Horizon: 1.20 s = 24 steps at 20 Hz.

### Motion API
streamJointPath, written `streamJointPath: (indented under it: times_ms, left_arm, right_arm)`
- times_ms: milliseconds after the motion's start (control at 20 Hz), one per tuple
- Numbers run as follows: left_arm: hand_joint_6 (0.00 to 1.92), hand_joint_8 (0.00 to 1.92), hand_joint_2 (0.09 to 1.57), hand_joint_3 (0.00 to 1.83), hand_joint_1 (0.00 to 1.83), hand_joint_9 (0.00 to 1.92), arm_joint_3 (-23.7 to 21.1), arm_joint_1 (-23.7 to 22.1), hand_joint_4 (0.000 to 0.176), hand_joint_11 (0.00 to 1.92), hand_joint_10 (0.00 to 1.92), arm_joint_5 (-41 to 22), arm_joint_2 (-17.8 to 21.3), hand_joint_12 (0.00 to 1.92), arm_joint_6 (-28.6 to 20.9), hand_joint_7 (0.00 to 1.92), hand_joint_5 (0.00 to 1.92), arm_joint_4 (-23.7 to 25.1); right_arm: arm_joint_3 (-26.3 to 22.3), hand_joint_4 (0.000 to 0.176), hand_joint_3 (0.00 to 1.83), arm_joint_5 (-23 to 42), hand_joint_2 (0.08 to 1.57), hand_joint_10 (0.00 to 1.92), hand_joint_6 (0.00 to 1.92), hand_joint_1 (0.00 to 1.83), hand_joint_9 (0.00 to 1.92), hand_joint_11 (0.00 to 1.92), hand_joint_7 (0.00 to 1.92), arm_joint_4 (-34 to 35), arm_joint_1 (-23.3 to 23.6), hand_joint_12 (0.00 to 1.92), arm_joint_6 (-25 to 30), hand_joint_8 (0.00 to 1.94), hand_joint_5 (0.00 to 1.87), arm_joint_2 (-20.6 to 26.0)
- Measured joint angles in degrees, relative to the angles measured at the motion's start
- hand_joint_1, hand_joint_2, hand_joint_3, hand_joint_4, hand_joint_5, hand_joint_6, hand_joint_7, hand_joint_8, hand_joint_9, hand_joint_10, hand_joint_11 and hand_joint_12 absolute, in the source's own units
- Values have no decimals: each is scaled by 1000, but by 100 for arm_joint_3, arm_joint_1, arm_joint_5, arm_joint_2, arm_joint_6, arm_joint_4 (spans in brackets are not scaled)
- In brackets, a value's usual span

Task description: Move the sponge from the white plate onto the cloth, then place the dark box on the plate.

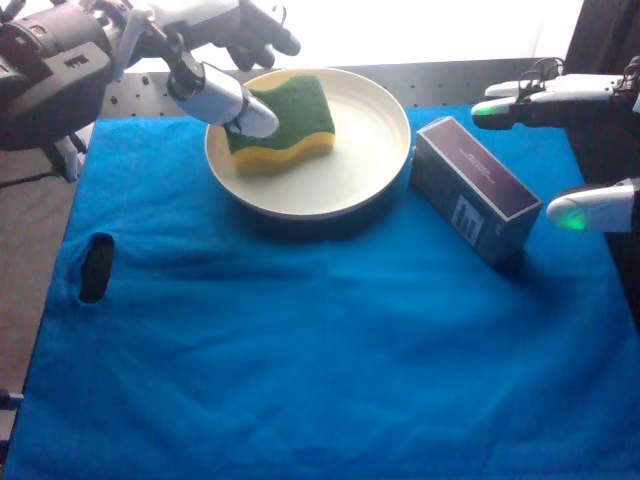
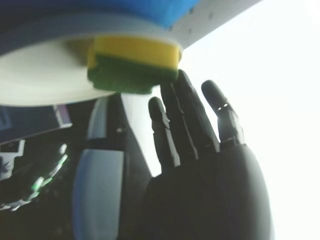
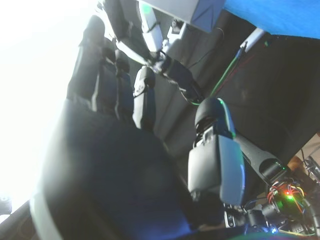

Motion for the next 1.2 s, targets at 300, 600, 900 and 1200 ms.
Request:
streamJointPath:
  times_ms: [300, 600, 900, 1200]
  left_arm:
    - [1, 1, 903, 0, 796, 497, -105, -17, 116, 0, 125, -9, 9, 1187, -2, 527, 360, 310]
    - [6, 9, 876, 0, 833, 412, -66, 20, 133, 0, 26, 457, -101, 1007, 293, 418, 305, 476]
    - [6, 10, 897, 6, 1036, 474, 260, 140, 69, 0, 24, 785, -352, 1077, 332, 494, 402, 448]
    - [17, 28, 1113, 0, 1010, 458, 354, 146, 52, 0, 688, 748, -426, 1439, 323, 803, 676, 372]
  right_arm:
    - [2, 132, 1, 0, 1176, 1, 0, 577, 255, 317, 244, 31, 0, 80, 2, 0, 330, 0]
    - [0, 149, 0, 0, 1167, 1, 6, 581, 264, 303, 266, 31, 0, 65, 2, 5, 355, 0]
    - [-2, 136, 1, 0, 1171, 9, 2, 585, 278, 336, 256, 31, 0, 73, 9, 2, 356, 0]
    - [-4, 128, 2, 0, 1180, 9, 6, 577, 293, 323, 288, 31, 0, 60, 9, 8, 377, 0]
